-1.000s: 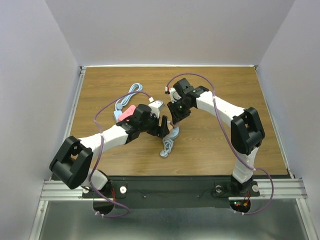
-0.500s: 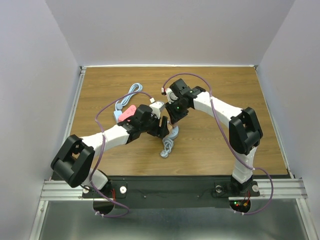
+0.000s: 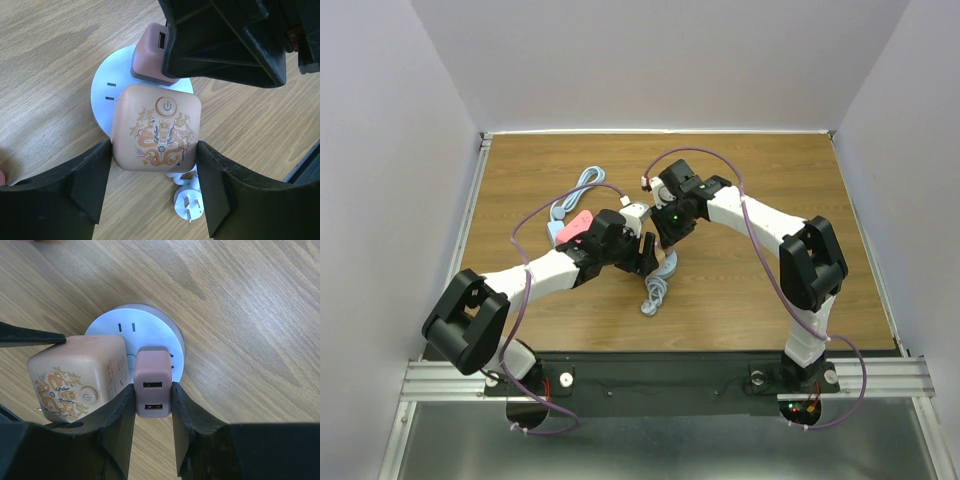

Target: Insert the plug

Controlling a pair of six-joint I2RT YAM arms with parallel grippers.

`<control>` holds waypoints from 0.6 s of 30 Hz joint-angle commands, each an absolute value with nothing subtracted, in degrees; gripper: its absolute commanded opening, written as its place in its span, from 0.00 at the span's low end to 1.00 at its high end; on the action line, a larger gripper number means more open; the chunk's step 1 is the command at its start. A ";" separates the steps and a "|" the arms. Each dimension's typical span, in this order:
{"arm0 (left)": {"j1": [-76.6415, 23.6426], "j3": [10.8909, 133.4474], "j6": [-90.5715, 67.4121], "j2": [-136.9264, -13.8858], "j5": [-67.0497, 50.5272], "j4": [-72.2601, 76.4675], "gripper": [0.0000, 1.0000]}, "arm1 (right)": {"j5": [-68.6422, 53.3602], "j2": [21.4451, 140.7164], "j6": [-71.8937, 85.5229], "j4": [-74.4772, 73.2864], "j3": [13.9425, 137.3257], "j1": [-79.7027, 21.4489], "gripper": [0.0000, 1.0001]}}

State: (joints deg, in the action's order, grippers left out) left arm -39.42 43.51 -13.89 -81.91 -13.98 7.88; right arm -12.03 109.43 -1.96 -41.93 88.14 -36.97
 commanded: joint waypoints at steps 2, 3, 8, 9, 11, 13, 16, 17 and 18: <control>-40.52 44.74 -13.45 -83.23 -14.33 7.47 0.55 | -14.06 114.25 -2.55 -42.10 84.99 -39.81 0.00; -40.52 44.82 -13.36 -83.15 -14.41 7.47 0.55 | -13.63 114.52 -2.46 -42.10 85.08 -39.73 0.00; -40.52 44.65 -13.45 -82.97 -13.89 7.12 0.54 | -12.31 116.19 -0.97 -41.75 84.99 -39.73 0.00; -40.52 44.65 -13.36 -82.88 -13.80 7.03 0.54 | -11.70 116.10 -0.88 -41.66 84.38 -39.81 0.01; -40.52 44.65 -13.45 -82.88 -13.71 7.03 0.54 | -11.43 115.49 -0.53 -40.78 83.59 -39.81 0.00; -40.52 44.65 -13.45 -82.88 -13.71 7.03 0.54 | -10.55 114.09 -0.09 -39.82 82.36 -39.81 0.00; -40.52 44.82 -13.45 -83.14 -13.80 7.03 0.54 | -10.81 113.64 -0.09 -39.46 81.91 -39.81 0.00; -40.52 45.00 -13.45 -83.32 -13.71 6.94 0.54 | -10.90 113.90 -0.09 -39.38 81.74 -39.90 0.01; -40.52 45.17 -13.45 -83.41 -13.80 6.94 0.54 | -10.90 114.17 -0.09 -39.20 81.65 -39.99 0.00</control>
